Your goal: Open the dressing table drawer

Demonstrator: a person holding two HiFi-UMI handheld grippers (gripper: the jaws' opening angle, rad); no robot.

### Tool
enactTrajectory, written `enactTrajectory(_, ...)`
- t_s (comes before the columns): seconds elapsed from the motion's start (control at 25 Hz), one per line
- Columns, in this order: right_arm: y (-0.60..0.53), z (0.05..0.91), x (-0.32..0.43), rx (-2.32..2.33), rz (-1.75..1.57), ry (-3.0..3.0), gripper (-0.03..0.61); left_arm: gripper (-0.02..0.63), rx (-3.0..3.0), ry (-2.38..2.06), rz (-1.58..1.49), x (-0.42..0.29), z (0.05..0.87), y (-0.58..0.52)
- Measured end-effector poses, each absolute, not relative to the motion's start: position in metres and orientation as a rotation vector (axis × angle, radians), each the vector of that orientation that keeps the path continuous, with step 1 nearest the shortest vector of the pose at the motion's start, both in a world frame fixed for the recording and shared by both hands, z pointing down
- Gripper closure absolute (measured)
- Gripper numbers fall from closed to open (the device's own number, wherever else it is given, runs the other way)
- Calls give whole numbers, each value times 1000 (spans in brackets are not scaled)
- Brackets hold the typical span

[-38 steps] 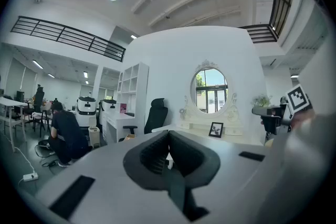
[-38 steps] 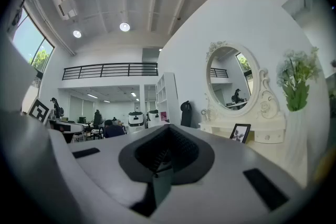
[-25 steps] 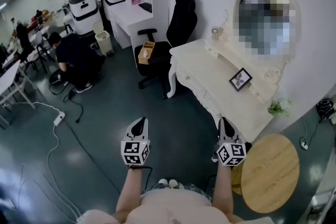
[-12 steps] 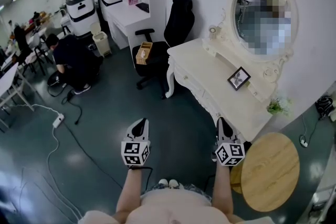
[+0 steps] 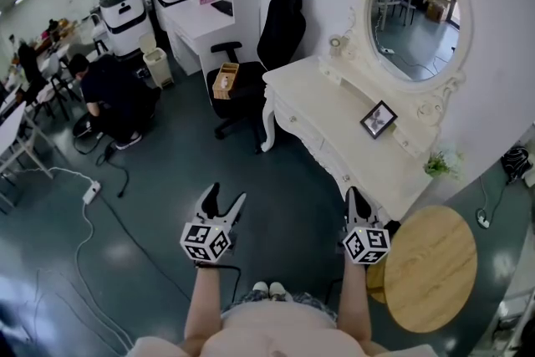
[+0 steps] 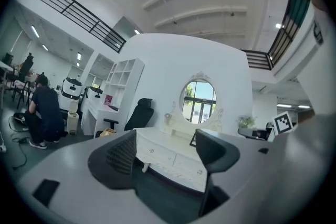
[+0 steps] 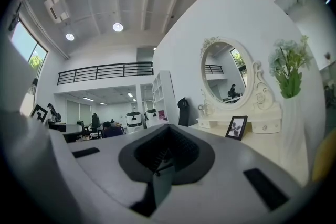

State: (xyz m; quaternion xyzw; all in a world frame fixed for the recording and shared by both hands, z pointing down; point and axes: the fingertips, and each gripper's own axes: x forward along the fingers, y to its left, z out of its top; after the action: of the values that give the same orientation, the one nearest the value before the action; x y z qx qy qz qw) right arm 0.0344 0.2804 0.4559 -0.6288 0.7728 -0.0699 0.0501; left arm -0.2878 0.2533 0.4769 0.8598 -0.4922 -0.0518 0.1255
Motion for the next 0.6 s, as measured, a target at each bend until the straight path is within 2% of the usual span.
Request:
enactTrajectory(0.04, 281, 457, 34, -1918, -217, 2351, 563, 264, 2499, -1428, -177, -288, 477, 253)
enactTrajectory(0.16, 283, 460, 36, -1932, -227, 2344, 563, 239, 2498, -1431, -189, -288, 479, 253)
enactTrajectory(0.6, 266, 459, 38, -1962, -228, 2281, 563, 238, 2537, -1408, -134, -287, 480, 230)
